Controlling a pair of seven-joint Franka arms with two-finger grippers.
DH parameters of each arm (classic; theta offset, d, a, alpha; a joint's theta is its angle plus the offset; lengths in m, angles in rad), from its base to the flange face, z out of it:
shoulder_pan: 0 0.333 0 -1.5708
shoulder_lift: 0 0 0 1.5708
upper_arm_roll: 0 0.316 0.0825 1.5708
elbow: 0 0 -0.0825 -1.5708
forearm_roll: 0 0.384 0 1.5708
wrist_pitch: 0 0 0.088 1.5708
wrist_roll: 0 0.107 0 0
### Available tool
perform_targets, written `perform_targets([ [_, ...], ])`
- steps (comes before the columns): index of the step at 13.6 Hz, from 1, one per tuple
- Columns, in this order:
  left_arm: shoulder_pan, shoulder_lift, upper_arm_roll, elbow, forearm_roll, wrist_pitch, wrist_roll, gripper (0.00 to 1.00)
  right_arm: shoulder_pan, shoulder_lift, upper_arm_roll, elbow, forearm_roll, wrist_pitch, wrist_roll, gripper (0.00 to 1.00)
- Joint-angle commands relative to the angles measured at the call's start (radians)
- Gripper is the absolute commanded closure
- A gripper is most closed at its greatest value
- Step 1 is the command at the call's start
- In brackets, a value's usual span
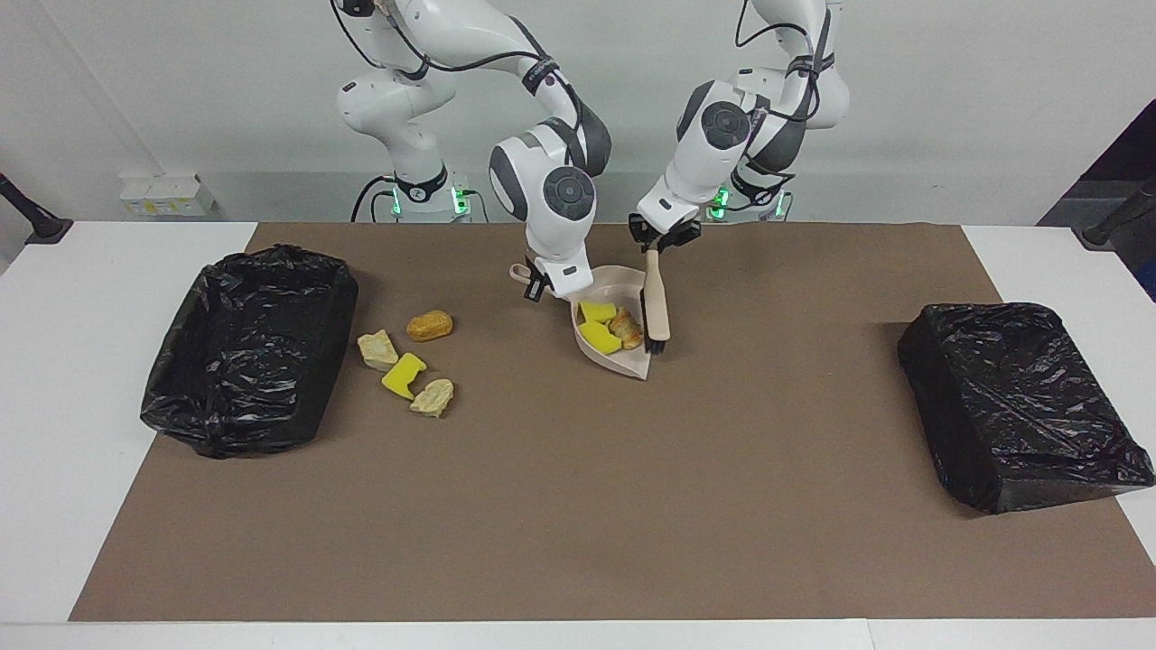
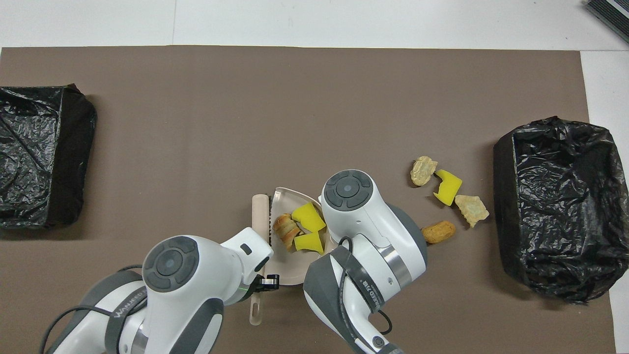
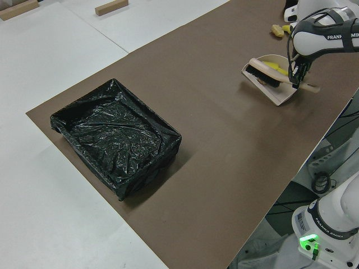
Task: Sweep and dump trash in bin
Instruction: 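Sweep the sponge and crumbs into the dustpan with the left gripper, then carry the loaded dustpan to the nearer trash bag with the right gripper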
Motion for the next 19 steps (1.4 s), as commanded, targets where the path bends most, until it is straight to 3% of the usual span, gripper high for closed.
perform_targets([
  [1, 0.072, -0.007, -0.001, 0.095, 0.040, -0.098, 0.010, 1.00, -0.007, -0.022, 0.003, -0.017, 0.003, -0.007, 0.019, 1.00],
  [7, 0.191, 0.028, -0.003, 0.217, 0.183, -0.201, 0.011, 1.00, -0.048, -0.037, -0.005, 0.020, 0.079, 0.013, 0.263, 1.00],
  [11, 0.206, 0.022, -0.004, 0.155, 0.186, -0.172, 0.025, 1.00, -0.085, -0.038, -0.003, 0.017, 0.079, 0.089, 0.391, 1.00],
  [14, 0.171, 0.024, -0.010, 0.111, 0.186, -0.146, 0.004, 1.00, -0.096, -0.035, -0.008, 0.015, 0.057, 0.099, 0.143, 1.00],
  [19, 0.042, 0.018, -0.012, 0.057, 0.183, -0.113, -0.123, 1.00, -0.247, -0.049, -0.008, 0.023, -0.029, 0.053, -0.126, 1.00],
])
